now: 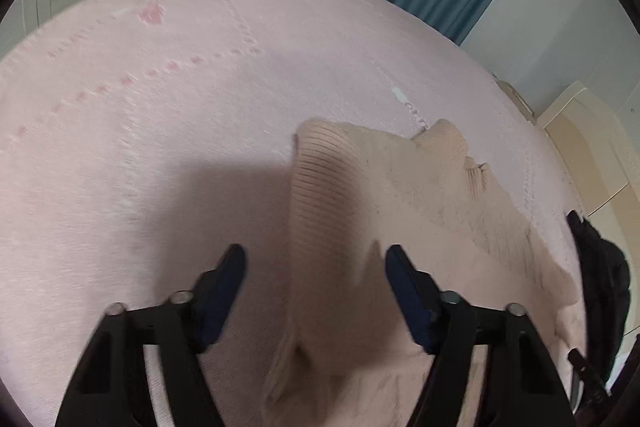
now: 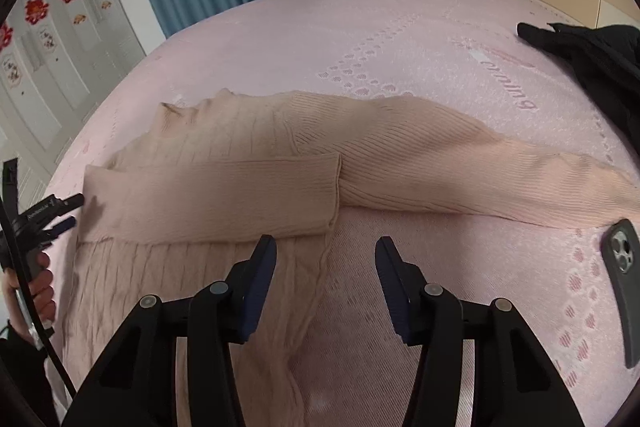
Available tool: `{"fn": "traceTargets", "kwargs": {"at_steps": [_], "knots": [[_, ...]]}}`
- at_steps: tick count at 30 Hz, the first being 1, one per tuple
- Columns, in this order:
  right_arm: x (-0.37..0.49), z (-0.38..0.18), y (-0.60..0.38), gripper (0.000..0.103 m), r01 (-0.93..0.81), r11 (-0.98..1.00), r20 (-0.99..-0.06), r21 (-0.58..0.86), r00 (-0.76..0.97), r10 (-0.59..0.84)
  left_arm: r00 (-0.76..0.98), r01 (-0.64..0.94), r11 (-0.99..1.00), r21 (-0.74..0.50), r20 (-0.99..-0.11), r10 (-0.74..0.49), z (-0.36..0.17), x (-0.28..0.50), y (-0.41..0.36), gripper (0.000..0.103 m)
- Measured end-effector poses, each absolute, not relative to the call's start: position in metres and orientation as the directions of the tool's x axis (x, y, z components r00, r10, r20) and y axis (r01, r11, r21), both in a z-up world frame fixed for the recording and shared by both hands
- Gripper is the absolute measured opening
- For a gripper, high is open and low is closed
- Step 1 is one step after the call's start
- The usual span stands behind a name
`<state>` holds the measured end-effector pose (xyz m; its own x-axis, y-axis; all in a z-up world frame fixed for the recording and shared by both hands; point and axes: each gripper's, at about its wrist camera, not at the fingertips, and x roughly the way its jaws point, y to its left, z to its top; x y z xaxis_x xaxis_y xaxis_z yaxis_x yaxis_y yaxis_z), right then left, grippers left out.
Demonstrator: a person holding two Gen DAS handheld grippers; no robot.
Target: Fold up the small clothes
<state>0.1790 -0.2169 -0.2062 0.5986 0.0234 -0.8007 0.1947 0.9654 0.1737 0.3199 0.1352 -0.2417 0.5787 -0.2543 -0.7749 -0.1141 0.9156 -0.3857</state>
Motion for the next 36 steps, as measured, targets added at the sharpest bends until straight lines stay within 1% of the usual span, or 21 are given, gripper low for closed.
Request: {"fn": "traceTargets", "kwargs": {"at_steps": [1,2,4,6,9,14,15,16,17,18,19,20,21,22,24,27,28,32,34,35,36], "knots": [[0.182,-0.207,-0.217,0.052,0.195,0.965,-0.800,0.173,0.599,0.022,0.581,-0.118,0.912,-0.392,-0.772,-0.257,-0.246,0.326,0.134,0.013],[0.187,-0.209,-0.217,0.052,0.197,0.966,-0.801,0.165,0.599,0.015,0.605,-0.122,0.918,-0.376,-0.762,-0.232,-0.245,0.328,0.135,0.014],[0.193,-0.211,-0.217,0.052,0.196,0.970,-0.800,0.146,0.600,-0.001,0.658,-0.145,0.910,-0.389,-0.724,-0.205,-0.239,0.323,0.142,0.014],[0.199,-0.213,-0.220,0.052,0.196,0.971,-0.796,0.137,0.605,-0.010,0.643,-0.153,0.905,-0.396,-0.736,-0.213,-0.245,0.322,0.144,0.014],[0.212,-0.217,-0.218,0.052,0.180,0.974,-0.795,0.136,0.607,-0.001,0.660,-0.146,0.901,-0.410,-0.718,-0.219,-0.245,0.314,0.147,0.014],[0.237,-0.227,-0.208,0.051,0.138,0.985,-0.801,0.108,0.599,0.004,0.649,-0.127,0.916,-0.380,-0.730,-0.213,-0.245,0.308,0.143,0.027],[0.242,-0.231,-0.207,0.048,0.135,0.986,-0.808,0.100,0.589,0.001,0.642,-0.115,0.920,-0.374,-0.735,-0.218,-0.245,0.305,0.142,0.033],[0.248,-0.234,-0.204,0.044,0.132,0.987,-0.816,0.090,0.578,-0.003,0.639,-0.092,0.925,-0.370,-0.734,-0.230,-0.246,0.301,0.140,0.043],[0.252,-0.238,-0.201,0.042,0.129,0.990,-0.824,0.061,0.567,-0.023,0.639,-0.067,0.930,-0.362,-0.732,-0.238,-0.246,0.298,0.138,0.050],[0.254,-0.240,-0.195,0.037,0.113,0.993,-0.818,0.027,0.574,-0.043,0.644,-0.030,0.943,-0.333,-0.728,-0.236,-0.245,0.294,0.133,0.063],[0.254,-0.239,-0.190,0.023,0.090,0.996,-0.807,-0.001,0.589,-0.055,0.647,-0.018,0.953,-0.301,-0.731,-0.218,-0.245,0.292,0.129,0.071],[0.255,-0.239,-0.186,0.016,0.074,0.997,-0.801,-0.032,0.595,-0.070,0.647,-0.017,0.962,-0.273,-0.736,-0.198,-0.244,0.290,0.125,0.072],[0.257,-0.238,-0.184,0.005,0.065,0.997,-0.798,-0.047,0.598,-0.076,0.643,-0.012,0.970,-0.243,-0.745,-0.179,-0.243,0.290,0.120,0.072],[0.258,-0.236,-0.185,0.003,0.058,0.997,-0.790,-0.053,0.608,-0.077,0.639,-0.011,0.973,-0.230,-0.750,-0.170,-0.242,0.291,0.118,0.072],[0.259,-0.225,-0.191,0.003,0.049,0.999,-0.768,0.006,0.640,-0.027,0.639,-0.016,0.977,-0.213,-0.754,-0.154,-0.238,0.290,0.117,0.072],[0.262,-0.204,-0.205,0.003,0.072,0.996,-0.721,0.058,0.693,-0.008,0.676,-0.014,0.973,-0.230,-0.719,-0.160,-0.223,0.284,0.118,0.072],[0.264,-0.203,-0.207,0.003,0.078,0.994,-0.719,0.073,0.695,-0.002,0.683,-0.015,0.973,-0.230,-0.713,-0.158,-0.220,0.284,0.118,0.072],[0.275,-0.227,-0.207,0.003,0.101,0.992,-0.775,0.074,0.632,-0.006,0.655,-0.013,0.979,-0.202,-0.741,-0.144,-0.219,0.286,0.107,0.072],[0.277,-0.236,-0.211,0.009,0.102,0.992,-0.811,0.077,0.585,0.002,0.629,-0.018,0.986,-0.165,-0.769,-0.117,-0.227,0.287,0.100,0.072],[0.274,-0.235,-0.214,0.010,0.101,0.991,-0.816,0.088,0.578,0.014,0.610,-0.018,0.989,-0.148,-0.785,-0.106,-0.233,0.287,0.096,0.072],[0.269,-0.232,-0.219,0.014,0.097,0.989,-0.812,0.108,0.582,0.032,0.584,-0.018,0.991,-0.136,-0.805,-0.100,-0.240,0.287,0.091,0.072]]}}
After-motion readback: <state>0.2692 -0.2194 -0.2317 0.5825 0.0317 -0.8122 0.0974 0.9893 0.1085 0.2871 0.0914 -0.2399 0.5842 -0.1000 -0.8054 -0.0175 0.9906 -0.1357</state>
